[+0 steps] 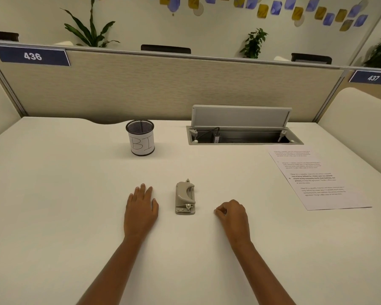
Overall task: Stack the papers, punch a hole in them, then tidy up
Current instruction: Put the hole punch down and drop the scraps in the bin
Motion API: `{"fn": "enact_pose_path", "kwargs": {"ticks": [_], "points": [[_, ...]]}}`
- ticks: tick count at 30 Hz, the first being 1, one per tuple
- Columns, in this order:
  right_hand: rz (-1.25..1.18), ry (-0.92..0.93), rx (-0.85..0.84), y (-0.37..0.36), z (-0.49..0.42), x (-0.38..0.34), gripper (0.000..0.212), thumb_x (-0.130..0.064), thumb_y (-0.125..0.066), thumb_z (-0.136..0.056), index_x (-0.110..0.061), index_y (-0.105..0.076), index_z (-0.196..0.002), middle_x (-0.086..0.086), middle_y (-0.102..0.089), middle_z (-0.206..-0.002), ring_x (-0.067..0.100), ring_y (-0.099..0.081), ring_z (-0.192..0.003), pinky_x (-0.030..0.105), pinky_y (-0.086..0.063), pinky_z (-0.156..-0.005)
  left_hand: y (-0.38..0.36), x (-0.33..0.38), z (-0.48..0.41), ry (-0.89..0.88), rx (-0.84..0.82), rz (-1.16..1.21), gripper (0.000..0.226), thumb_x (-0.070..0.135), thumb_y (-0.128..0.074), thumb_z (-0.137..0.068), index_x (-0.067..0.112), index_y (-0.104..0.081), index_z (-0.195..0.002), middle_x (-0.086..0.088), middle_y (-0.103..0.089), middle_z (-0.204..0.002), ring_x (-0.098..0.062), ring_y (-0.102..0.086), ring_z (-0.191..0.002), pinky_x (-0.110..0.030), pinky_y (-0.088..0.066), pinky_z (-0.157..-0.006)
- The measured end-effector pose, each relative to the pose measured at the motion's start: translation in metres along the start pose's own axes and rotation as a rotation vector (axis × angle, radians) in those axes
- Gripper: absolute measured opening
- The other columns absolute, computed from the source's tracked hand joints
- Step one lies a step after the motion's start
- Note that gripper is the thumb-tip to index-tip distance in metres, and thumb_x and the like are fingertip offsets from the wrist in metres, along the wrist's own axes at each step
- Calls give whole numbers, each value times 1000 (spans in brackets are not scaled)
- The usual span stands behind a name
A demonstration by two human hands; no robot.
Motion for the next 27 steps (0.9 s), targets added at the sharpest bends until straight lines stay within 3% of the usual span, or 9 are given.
{"fn": "enact_pose_path", "kwargs": {"ticks": [7,8,11,14,17,19,20,24,27], "points": [[349,149,24,-3,6,-22,12,-4,-49,-88,-2,-59,-84,12,-60,-94,23,-52,-82,30,-37,-62,1,0,0,-1,5,-2,45,17,-41,-92,8,-39,-136,-14,-31,-150,-27,-27,-140,-39,-19,-116],[399,206,60,0,8,-30,6,2,-63,-77,-2,-60,-73,13,-62,-82,22,-53,-69,28,-34,-54,1,1,0,0,5,3,45,17,-41,-92,8,-39,-136,-14,-32,-150,-28,-27,-140,-39,-19,-116],[460,227,63,0,10,-36,40,4,-87,-29,-10,-52,-41,4,-53,-44,16,-50,-36,23,-28,-31,2,1,0,2,8,17,44,16,-42,-92,7,-40,-135,-15,-32,-150,-28,-28,-139,-40,-19,-116],[371,228,-10,-8,6,-33,43,1,-88,-21,-12,-50,-38,1,-50,-41,14,-48,-34,20,-32,-29,2,1,0,-3,12,20,44,15,-42,-92,6,-41,-134,-15,-33,-149,-28,-28,-139,-40,-19,-116],[166,145,-66,-7,3,-23,35,5,-85,-34,-9,-55,-45,5,-54,-48,17,-53,-43,24,-40,-37,3,1,0,-4,17,21,43,15,-42,-91,5,-42,-134,-16,-34,-148,-29,-30,-138,-40,-20,-115],[37,98,-100,-6,0,-12,17,0,-68,-71,-6,-56,-60,11,-56,-64,22,-52,-63,28,-42,-56,3,1,0,-4,21,21,43,14,-43,-91,4,-43,-133,-17,-35,-148,-29,-31,-138,-41,-20,-115],[-64,49,-89,-2,-5,-3,21,-4,-57,-82,-7,-51,-62,11,-52,-66,21,-46,-65,27,-37,-58,4,1,0,-4,23,20,43,14,-43,-91,4,-43,-133,-17,-35,-148,-29,-31,-138,-41,-20,-115],[-478,-163,-130,4,-12,27,40,-8,-52,-89,-14,-34,-53,3,-35,-56,16,-29,-55,24,-25,-52,3,1,0,-4,14,21,43,15,-42,-92,5,-42,-134,-16,-34,-148,-29,-29,-139,-40,-19,-116],[-762,-334,-204,-3,-10,34,29,-7,-52,-89,-9,-45,-61,6,-41,-64,17,-38,-62,24,-38,-61,4,1,0,-15,13,24,43,15,-42,-91,5,-42,-133,-16,-35,-148,-29,-30,-138,-39,-19,-115]]}}
Point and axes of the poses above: each hand's wrist, its own z-axis away from the middle knuckle, its own y-axis out of the back of the hand, x = y × z, the point moved 10 cm from there along -z, towards the middle knuckle
